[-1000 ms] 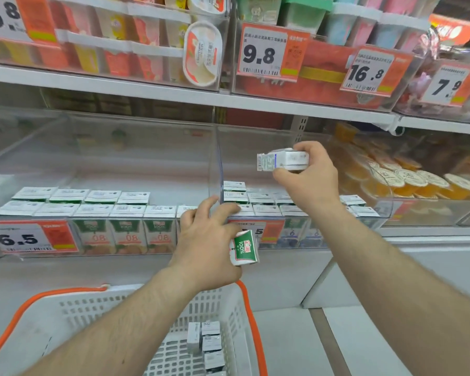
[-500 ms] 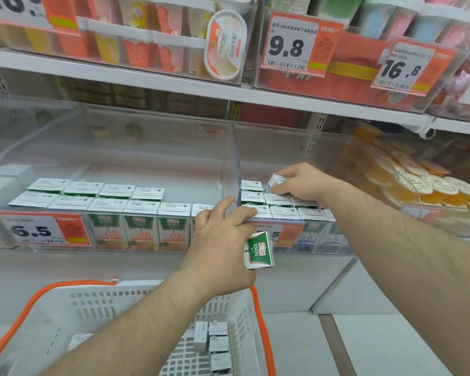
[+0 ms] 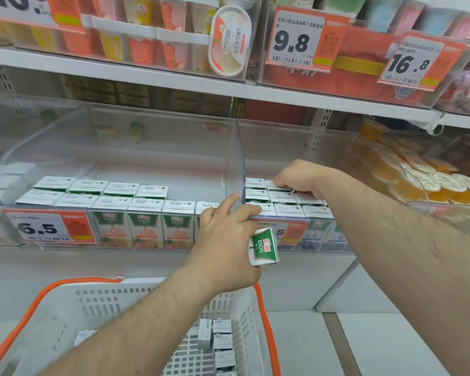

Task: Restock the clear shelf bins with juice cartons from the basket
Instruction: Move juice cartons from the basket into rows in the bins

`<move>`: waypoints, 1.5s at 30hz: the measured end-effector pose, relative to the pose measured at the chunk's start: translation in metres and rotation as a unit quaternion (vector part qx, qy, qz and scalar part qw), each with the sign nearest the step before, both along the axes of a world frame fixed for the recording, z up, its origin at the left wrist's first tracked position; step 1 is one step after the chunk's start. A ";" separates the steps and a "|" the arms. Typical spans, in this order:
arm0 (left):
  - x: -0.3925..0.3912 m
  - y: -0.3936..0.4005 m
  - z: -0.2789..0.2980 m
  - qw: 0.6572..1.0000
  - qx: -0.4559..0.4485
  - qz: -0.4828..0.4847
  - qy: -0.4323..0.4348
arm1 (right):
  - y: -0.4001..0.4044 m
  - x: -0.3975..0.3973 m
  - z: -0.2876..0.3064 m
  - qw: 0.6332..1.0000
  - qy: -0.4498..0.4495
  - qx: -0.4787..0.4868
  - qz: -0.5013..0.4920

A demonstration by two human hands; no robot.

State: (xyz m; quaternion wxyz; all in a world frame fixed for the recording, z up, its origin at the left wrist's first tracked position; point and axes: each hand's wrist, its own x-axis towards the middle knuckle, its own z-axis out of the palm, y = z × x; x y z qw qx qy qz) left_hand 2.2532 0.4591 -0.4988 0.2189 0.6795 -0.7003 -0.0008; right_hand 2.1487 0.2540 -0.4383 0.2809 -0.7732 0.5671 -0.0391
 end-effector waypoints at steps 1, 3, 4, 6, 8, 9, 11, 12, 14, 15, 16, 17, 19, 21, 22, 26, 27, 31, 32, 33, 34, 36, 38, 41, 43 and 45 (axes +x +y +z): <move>0.000 0.000 0.000 1.000 -0.001 0.002 -0.001 | -0.001 0.001 0.000 1.000 0.017 -0.006 0.006; -0.001 -0.001 -0.001 1.000 -0.002 0.007 -0.006 | 0.002 0.002 0.003 0.998 0.055 -0.028 0.020; -0.002 -0.002 -0.001 1.000 -0.002 0.009 -0.007 | 0.003 0.002 0.004 0.997 0.071 -0.032 0.026; -0.002 -0.002 -0.001 1.000 -0.002 0.009 -0.001 | 0.005 0.003 0.007 0.994 0.100 -0.035 0.031; -0.001 -0.001 0.001 1.000 -0.001 -0.004 0.015 | 0.009 0.003 0.007 0.990 0.131 -0.046 0.034; 0.000 0.001 0.002 0.999 -0.002 -0.015 0.032 | 0.011 0.003 0.006 0.988 0.137 -0.057 0.029; 0.002 0.007 0.005 0.995 -0.023 -0.032 0.090 | 0.020 0.001 0.006 0.984 0.122 -0.131 -0.003; 0.003 0.012 0.005 0.991 -0.045 -0.034 0.125 | 0.030 0.000 0.008 0.977 0.098 -0.187 -0.029; 0.005 0.025 0.003 0.978 -0.104 -0.029 0.179 | 0.053 -0.003 0.012 0.955 0.007 -0.291 -0.056; 0.004 0.032 0.002 0.972 -0.128 -0.023 0.198 | 0.067 -0.004 0.014 0.944 -0.059 -0.320 -0.052; 0.004 0.040 0.003 0.965 -0.142 -0.018 0.219 | 0.088 -0.005 0.018 0.934 -0.133 -0.331 -0.037; 0.002 0.048 0.004 0.956 -0.143 -0.014 0.254 | 0.107 -0.004 0.019 0.924 -0.199 -0.327 -0.015; 0.002 0.064 0.010 0.924 -0.123 -0.013 0.362 | 0.147 -0.001 0.019 0.907 -0.296 -0.297 0.021; 0.008 0.078 0.016 0.895 -0.110 0.000 0.432 | 0.182 0.005 0.017 0.898 -0.377 -0.226 0.030; 0.014 0.084 0.018 0.885 -0.109 0.011 0.452 | 0.198 0.010 0.018 0.893 -0.407 -0.189 0.034; 0.043 0.110 0.025 0.853 -0.117 0.043 0.507 | 0.246 0.036 0.013 0.868 -0.493 -0.045 0.042; 0.051 0.117 0.026 0.846 -0.117 0.049 0.518 | 0.255 0.044 0.011 0.861 -0.507 -0.009 0.035; 0.085 0.138 0.023 0.836 -0.129 0.076 0.529 | 0.285 0.074 0.007 0.882 -0.465 0.060 0.051; 0.092 0.141 0.021 0.836 -0.130 0.084 0.526 | 0.291 0.081 0.007 0.904 -0.415 0.058 0.083; 0.099 0.144 0.021 0.831 -0.132 0.088 0.533 | 0.295 0.089 0.005 0.928 -0.353 0.040 0.114; 0.105 0.145 0.021 0.829 -0.133 0.089 0.536 | 0.300 0.096 0.006 0.943 -0.304 0.007 0.132; 0.116 0.150 0.023 0.844 -0.137 0.091 0.510 | 0.303 0.112 0.004 0.952 -0.269 -0.064 0.135; 0.130 0.156 0.026 0.860 -0.142 0.090 0.481 | 0.301 0.128 0.003 0.949 -0.259 -0.114 0.137; 0.155 0.163 0.034 0.876 -0.153 0.081 0.451 | 0.298 0.152 0.009 0.937 -0.220 -0.184 0.200; 0.174 0.169 0.043 0.891 -0.182 0.074 0.410 | 0.300 0.171 0.021 0.922 -0.219 -0.209 0.242; 0.197 0.176 0.053 0.892 -0.221 0.074 0.387 | 0.302 0.196 0.035 0.906 -0.215 -0.231 0.283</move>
